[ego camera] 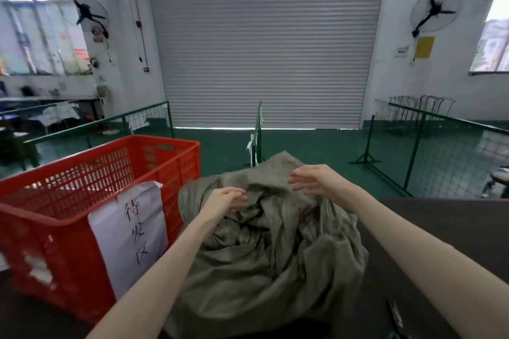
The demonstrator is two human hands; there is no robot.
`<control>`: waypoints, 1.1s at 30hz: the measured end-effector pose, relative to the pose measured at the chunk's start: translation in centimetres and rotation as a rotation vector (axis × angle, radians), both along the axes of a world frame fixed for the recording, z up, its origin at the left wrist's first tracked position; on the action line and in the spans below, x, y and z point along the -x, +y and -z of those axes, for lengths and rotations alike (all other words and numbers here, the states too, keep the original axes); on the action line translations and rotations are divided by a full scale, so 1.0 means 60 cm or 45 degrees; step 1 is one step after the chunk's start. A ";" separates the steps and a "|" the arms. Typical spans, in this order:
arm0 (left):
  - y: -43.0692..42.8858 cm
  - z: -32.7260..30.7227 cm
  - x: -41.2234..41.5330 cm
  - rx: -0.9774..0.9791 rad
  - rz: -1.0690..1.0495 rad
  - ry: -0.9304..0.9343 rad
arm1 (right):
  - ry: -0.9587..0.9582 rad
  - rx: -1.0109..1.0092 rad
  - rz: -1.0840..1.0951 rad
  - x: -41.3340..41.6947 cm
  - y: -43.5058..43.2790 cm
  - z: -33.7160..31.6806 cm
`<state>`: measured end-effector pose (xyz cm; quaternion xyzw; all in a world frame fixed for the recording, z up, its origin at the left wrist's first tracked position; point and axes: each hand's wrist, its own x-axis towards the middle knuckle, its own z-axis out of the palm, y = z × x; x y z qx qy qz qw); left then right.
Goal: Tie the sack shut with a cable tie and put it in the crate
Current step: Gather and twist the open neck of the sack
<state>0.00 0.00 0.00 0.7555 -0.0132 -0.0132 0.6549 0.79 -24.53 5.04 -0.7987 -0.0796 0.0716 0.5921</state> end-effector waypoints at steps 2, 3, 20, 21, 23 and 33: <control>0.001 0.013 0.009 -0.007 -0.031 0.028 | -0.013 0.062 -0.004 0.004 0.004 0.009; 0.003 0.026 0.011 0.000 -0.042 0.044 | -0.013 0.064 -0.003 0.006 0.005 0.017; -0.022 0.165 0.082 -0.601 -0.043 -0.358 | -0.380 0.609 0.071 0.059 0.044 0.161; -0.024 0.173 0.087 -0.607 -0.038 -0.373 | -0.417 0.603 0.089 0.067 0.048 0.168; -0.029 0.185 0.096 -0.570 -0.060 -0.376 | -0.445 0.569 0.130 0.082 0.056 0.174; -0.059 0.136 0.132 0.280 -0.301 -0.252 | -0.297 0.627 -0.304 0.188 0.072 0.184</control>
